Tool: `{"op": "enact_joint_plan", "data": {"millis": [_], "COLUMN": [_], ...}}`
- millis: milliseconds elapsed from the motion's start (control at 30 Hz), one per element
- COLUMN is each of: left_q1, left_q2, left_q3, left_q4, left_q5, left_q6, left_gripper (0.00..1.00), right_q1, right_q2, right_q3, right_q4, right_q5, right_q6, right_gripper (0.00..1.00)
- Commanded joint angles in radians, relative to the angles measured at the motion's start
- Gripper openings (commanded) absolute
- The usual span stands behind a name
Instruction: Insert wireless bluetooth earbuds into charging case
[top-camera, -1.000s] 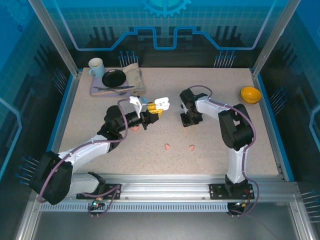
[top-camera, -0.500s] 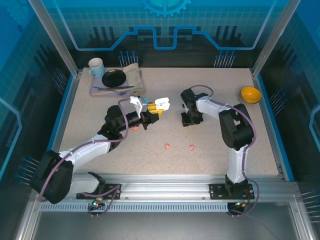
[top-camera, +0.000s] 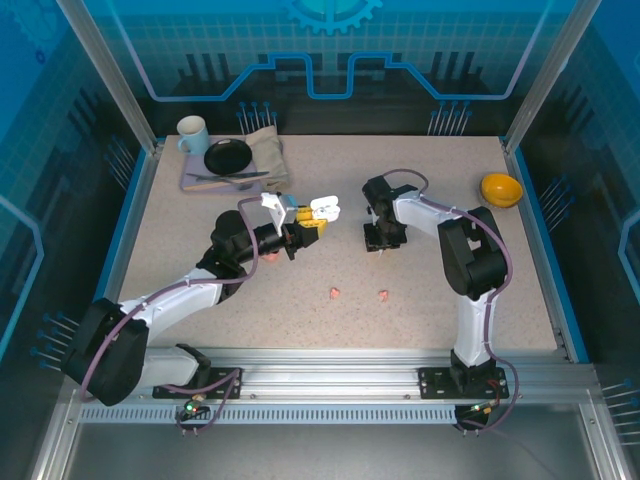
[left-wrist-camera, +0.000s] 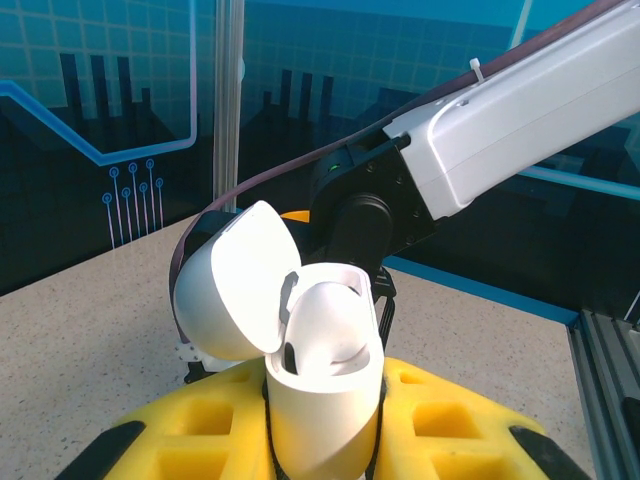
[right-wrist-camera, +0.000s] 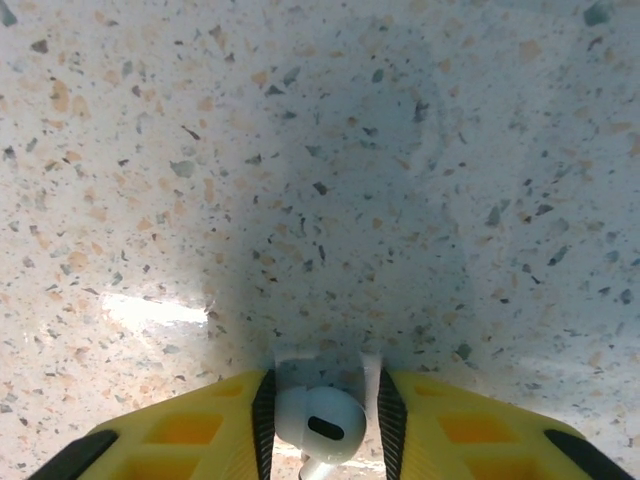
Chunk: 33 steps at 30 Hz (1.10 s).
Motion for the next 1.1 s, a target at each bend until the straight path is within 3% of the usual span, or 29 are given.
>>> {"op": "enact_joint_plan", "data": {"millis": [0, 233, 600, 1067], "left_q1": [0.008, 0.008, 0.008, 0.009], "left_q2": [0.01, 0.01, 0.008, -0.007], "left_q3": [0.036, 0.036, 0.037, 0.033], "left_q4": [0.044, 0.045, 0.043, 0.024], "left_q5": [0.008, 0.006, -0.006, -0.02], "left_q6": [-0.002, -0.004, -0.004, 0.007], "left_gripper": [0.0, 0.0, 0.0, 0.0], "right_q1": [-0.008, -0.003, -0.003, -0.001], "right_q2": [0.02, -0.012, -0.129, -0.46], "right_q3": [0.014, 0.009, -0.014, -0.038], "right_q4": [-0.003, -0.004, 0.002, 0.017], "right_q5": [0.004, 0.011, 0.045, 0.066], "right_q6": [0.014, 0.026, 0.059, 0.092], "right_gripper": [0.32, 0.25, 0.25, 0.25]}}
